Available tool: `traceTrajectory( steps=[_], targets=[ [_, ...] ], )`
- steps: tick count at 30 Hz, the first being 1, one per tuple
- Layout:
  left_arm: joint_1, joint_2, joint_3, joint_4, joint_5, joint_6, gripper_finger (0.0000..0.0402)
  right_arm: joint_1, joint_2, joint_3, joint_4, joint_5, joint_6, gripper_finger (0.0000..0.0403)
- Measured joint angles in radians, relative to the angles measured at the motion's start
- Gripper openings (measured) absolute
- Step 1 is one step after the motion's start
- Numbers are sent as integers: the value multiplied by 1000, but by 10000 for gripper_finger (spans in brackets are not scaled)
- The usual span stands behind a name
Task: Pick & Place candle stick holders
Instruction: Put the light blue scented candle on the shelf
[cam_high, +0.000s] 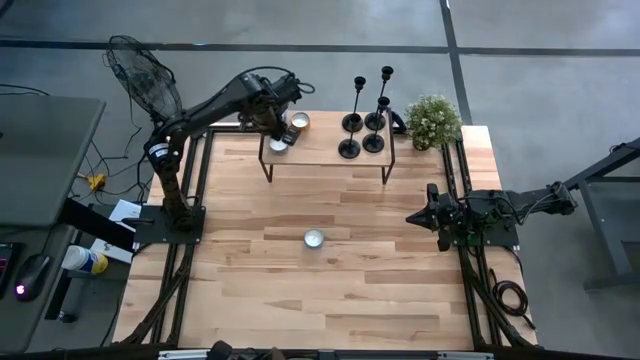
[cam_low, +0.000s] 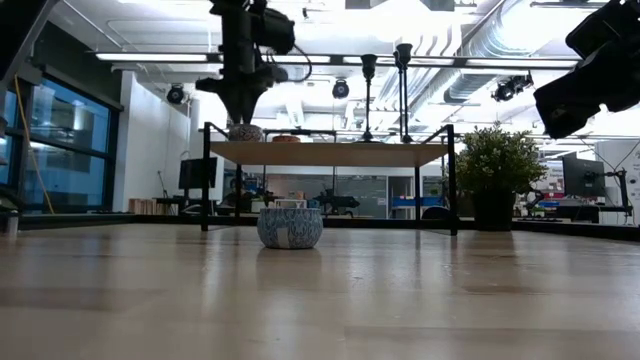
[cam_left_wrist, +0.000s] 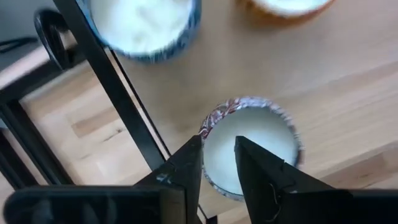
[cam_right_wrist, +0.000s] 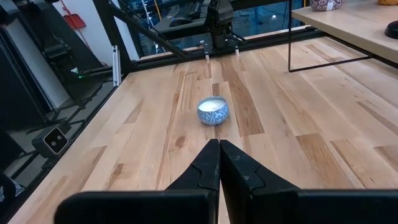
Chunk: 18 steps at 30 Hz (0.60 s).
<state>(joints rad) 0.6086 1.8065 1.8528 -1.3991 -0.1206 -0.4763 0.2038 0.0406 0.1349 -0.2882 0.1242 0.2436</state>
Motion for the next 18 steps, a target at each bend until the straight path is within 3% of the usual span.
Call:
traceTrajectory(
  steps=[9, 18],
  targets=[
    [-1, -1, 186, -85, -6, 10, 95, 0, 0, 0, 0, 0, 0, 0],
    [-106, -3, 304, -151, -6, 82, 95, 0, 0, 0, 0, 0, 0, 0]
  ],
)
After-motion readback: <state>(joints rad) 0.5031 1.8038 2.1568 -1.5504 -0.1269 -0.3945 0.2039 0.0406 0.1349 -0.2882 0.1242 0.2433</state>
